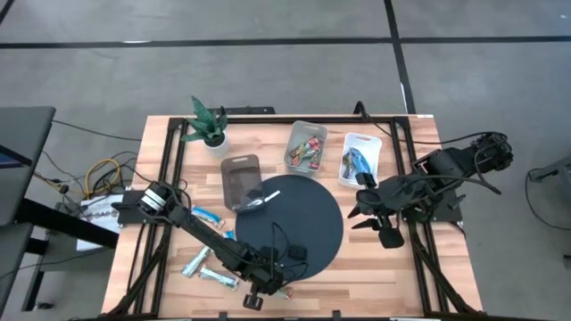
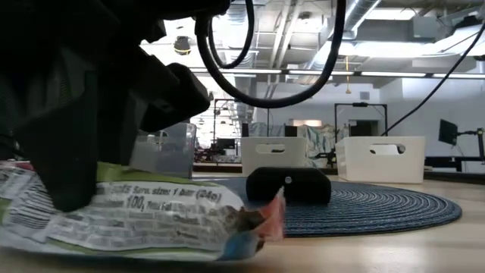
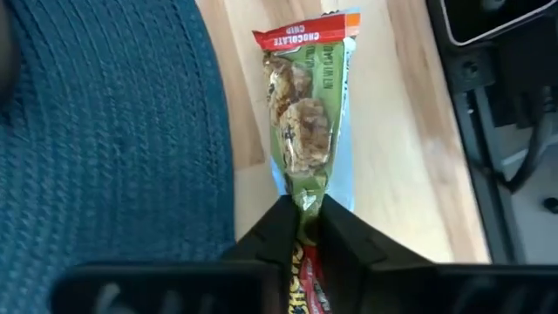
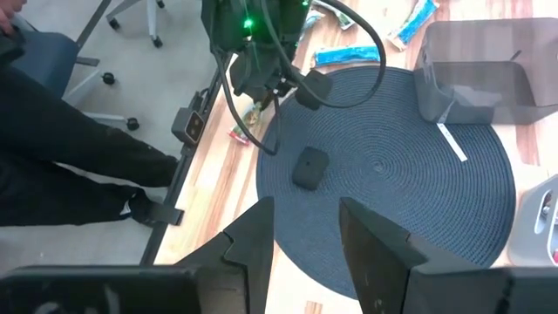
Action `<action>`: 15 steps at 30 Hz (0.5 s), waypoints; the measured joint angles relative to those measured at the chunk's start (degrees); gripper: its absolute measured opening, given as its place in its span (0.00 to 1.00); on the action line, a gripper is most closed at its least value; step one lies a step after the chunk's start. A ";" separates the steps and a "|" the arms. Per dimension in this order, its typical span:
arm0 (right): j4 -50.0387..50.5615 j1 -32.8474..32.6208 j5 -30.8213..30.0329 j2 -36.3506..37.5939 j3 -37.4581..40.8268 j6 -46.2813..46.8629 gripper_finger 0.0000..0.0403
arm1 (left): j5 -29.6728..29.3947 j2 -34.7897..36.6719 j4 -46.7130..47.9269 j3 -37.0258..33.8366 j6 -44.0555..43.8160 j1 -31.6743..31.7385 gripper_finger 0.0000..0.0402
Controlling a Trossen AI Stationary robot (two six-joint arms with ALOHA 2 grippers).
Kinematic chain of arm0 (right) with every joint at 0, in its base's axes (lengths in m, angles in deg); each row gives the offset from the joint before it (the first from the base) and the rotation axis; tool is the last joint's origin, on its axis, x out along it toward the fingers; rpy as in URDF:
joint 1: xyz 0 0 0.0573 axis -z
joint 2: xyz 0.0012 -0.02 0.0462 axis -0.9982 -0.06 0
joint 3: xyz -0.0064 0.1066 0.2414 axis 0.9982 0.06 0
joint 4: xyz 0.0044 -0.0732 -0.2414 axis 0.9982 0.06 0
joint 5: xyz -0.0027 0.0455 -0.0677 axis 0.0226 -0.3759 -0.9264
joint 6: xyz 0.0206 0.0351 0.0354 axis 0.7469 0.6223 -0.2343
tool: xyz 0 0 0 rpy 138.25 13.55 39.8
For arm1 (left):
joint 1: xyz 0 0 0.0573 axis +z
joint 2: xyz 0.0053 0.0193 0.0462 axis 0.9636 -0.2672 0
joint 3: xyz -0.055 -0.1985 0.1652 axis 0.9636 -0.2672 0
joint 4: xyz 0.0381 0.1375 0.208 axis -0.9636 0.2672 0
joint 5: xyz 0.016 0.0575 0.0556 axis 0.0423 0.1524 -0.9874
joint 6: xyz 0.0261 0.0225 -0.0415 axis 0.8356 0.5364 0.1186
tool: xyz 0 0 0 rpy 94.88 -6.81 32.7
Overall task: Pick and place Granola Bars by type
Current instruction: Put the red granola bar into the gray bin
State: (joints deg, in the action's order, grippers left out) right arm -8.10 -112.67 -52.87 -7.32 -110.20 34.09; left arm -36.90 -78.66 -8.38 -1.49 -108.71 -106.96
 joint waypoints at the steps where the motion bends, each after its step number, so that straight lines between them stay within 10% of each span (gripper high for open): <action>1: 0.02 0.00 0.01 0.00 0.00 -0.11 0.30 | 0.49 0.01 0.01 0.02 -0.70 0.02 0.05; 8: 0.81 0.00 0.02 0.00 -0.01 -1.00 0.30 | -1.80 4.75 3.52 -0.05 -6.70 0.74 0.01; 15: 1.97 0.00 0.02 0.00 -0.01 -1.00 0.30 | -23.17 18.36 13.21 -0.05 -16.02 5.66 0.00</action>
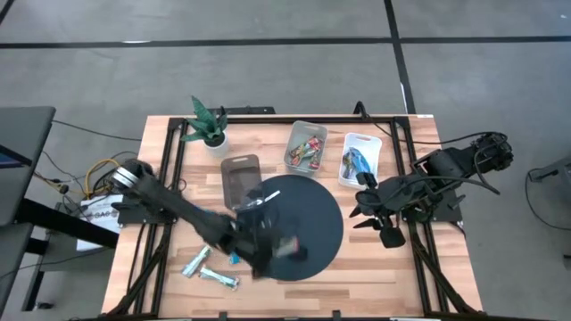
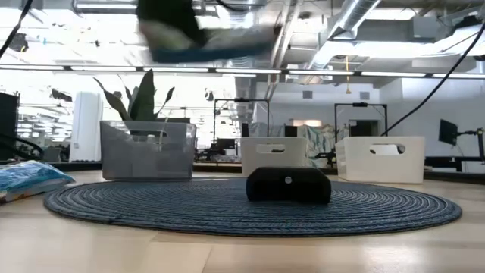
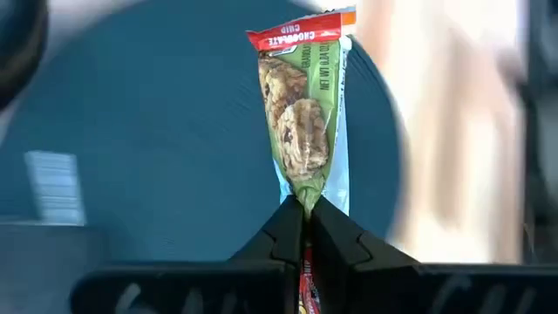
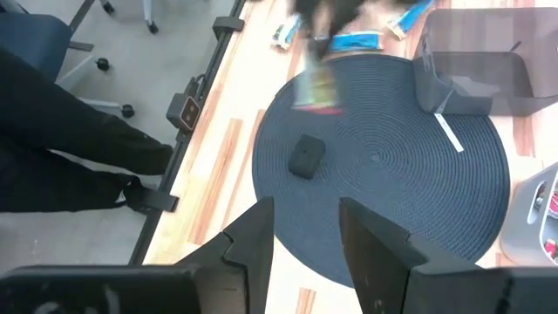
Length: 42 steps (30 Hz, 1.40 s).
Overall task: Pick and place Granola Bars by type
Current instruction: Put the red granola bar into the gray bin
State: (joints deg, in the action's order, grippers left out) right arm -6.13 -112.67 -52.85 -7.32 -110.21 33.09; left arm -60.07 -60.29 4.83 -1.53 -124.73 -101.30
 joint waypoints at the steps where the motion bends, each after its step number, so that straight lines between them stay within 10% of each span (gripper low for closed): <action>1: 0.02 0.00 0.00 0.00 0.01 0.00 0.30 | -3.02 2.05 0.59 0.00 -2.16 1.48 0.00; 9: -0.24 0.00 -0.06 0.00 0.01 -0.04 0.30 | -11.63 13.40 -4.48 0.04 -5.62 19.22 0.00; 19: -0.70 0.98 -0.09 0.02 0.01 0.02 0.30 | 6.67 8.95 -15.76 0.04 -0.56 42.38 0.00; 35: -0.72 6.01 -0.07 0.02 0.01 -0.04 0.30 | 17.91 -3.32 -18.37 4.10 1.29 47.16 0.01; 42: -0.72 6.01 -0.04 0.02 0.01 -0.01 0.30 | 14.92 -3.41 -16.05 7.08 6.23 47.48 0.18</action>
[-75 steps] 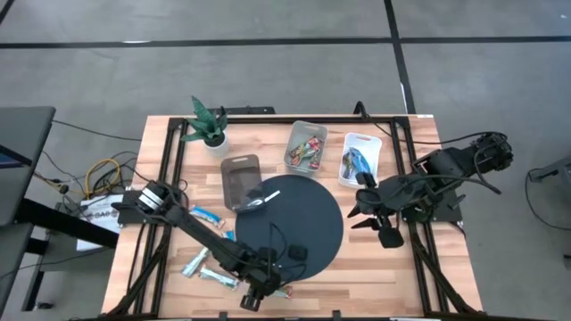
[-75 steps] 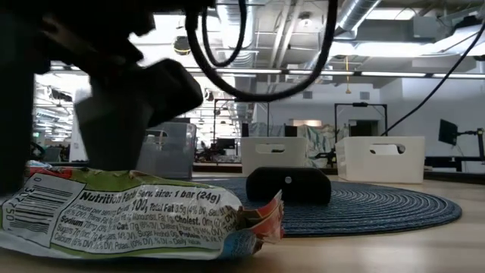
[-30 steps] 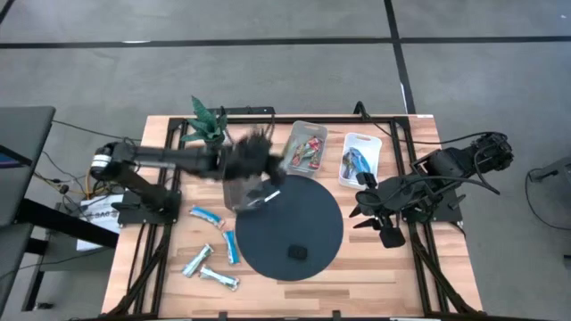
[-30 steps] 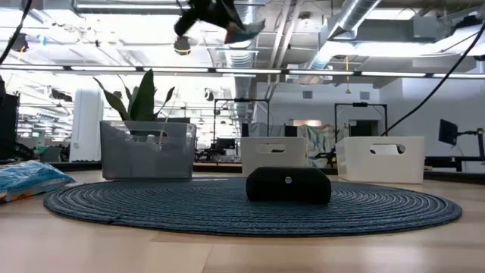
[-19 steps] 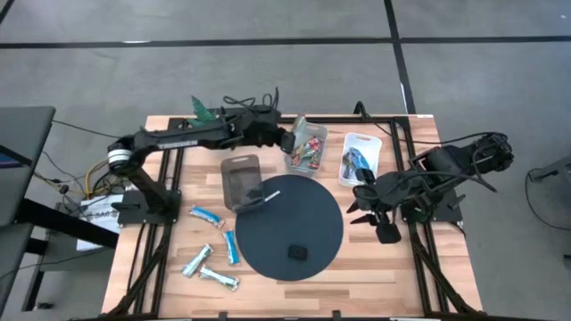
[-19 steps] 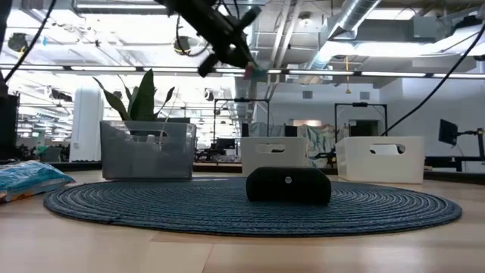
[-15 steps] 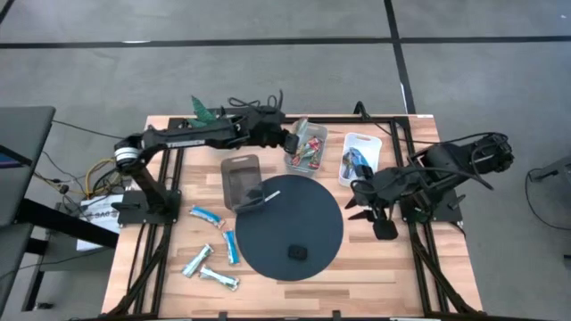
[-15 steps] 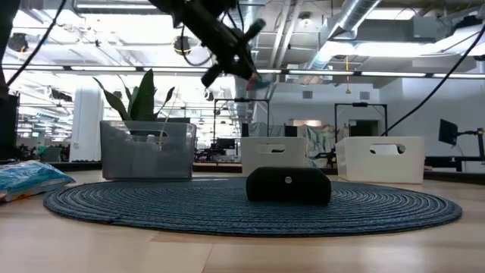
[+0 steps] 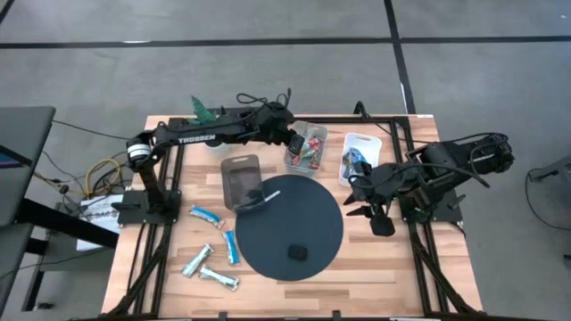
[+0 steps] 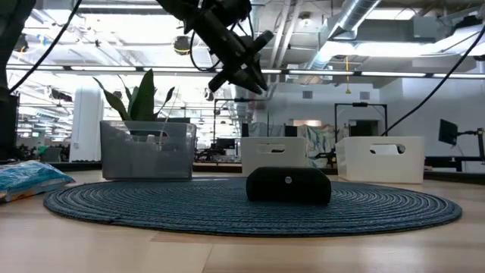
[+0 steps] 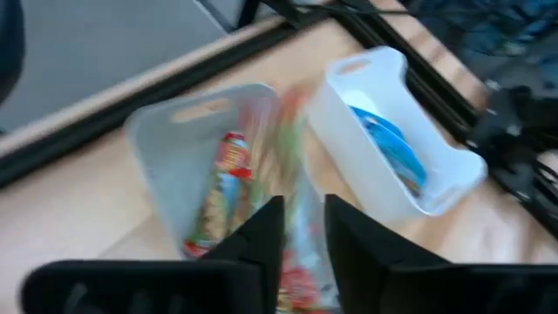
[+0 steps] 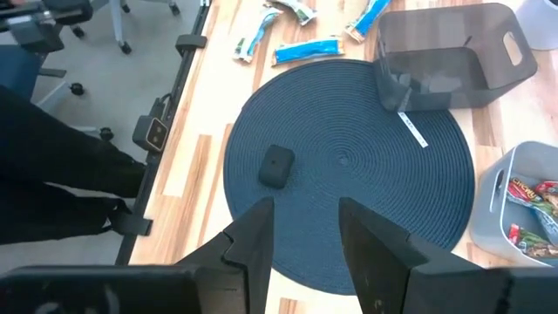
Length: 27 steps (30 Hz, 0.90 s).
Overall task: Pick and place Granola Bars by type
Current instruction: Put the red granola bar into the gray bin, then put the orange granola bar into the black transparent bin
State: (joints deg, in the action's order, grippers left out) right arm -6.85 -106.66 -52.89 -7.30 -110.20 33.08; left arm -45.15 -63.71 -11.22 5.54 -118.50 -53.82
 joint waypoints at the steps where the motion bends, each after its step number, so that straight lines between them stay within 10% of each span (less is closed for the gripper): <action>1: 0.00 0.00 0.00 0.00 0.00 0.01 0.30 | -1.14 0.00 0.94 0.53 -0.02 0.21 0.22; 13: 0.04 -0.04 0.02 0.00 0.00 0.12 0.30 | 5.31 3.33 9.20 1.36 3.14 -2.85 0.37; 27: 0.11 -0.04 0.07 0.00 0.00 -0.43 0.30 | -2.55 16.00 41.73 1.38 -0.88 -30.58 0.34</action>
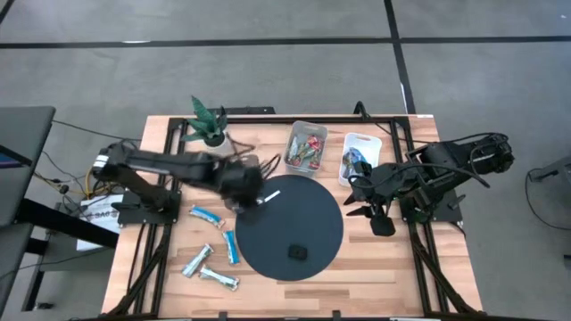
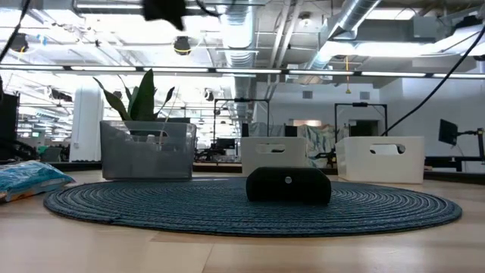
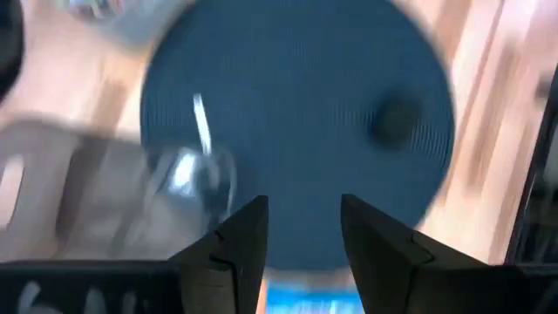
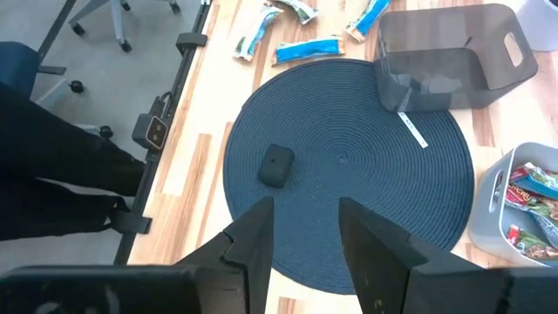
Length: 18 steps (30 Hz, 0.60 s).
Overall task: Pick and place Granola Bars by type
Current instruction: Put the orange granola bar into the black transparent bin
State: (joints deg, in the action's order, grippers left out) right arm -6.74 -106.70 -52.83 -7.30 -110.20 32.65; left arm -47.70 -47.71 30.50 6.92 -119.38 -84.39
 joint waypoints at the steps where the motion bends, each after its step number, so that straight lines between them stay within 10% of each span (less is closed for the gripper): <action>1: 0.02 0.00 0.00 0.02 -0.01 -0.01 0.30 | -0.16 0.35 2.73 0.00 -0.19 -1.91 0.34; 8: 0.24 0.00 0.02 0.02 -0.01 -0.79 0.30 | -0.51 0.16 25.48 -3.90 0.37 -10.90 0.34; 18: 0.17 0.00 0.02 0.02 0.00 -1.04 0.30 | -1.31 0.13 18.50 -21.18 4.03 -11.74 0.34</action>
State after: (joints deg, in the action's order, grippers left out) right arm -6.57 -106.70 -52.81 -7.27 -110.20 31.61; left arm -49.01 -47.58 49.00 -14.26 -115.35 -96.13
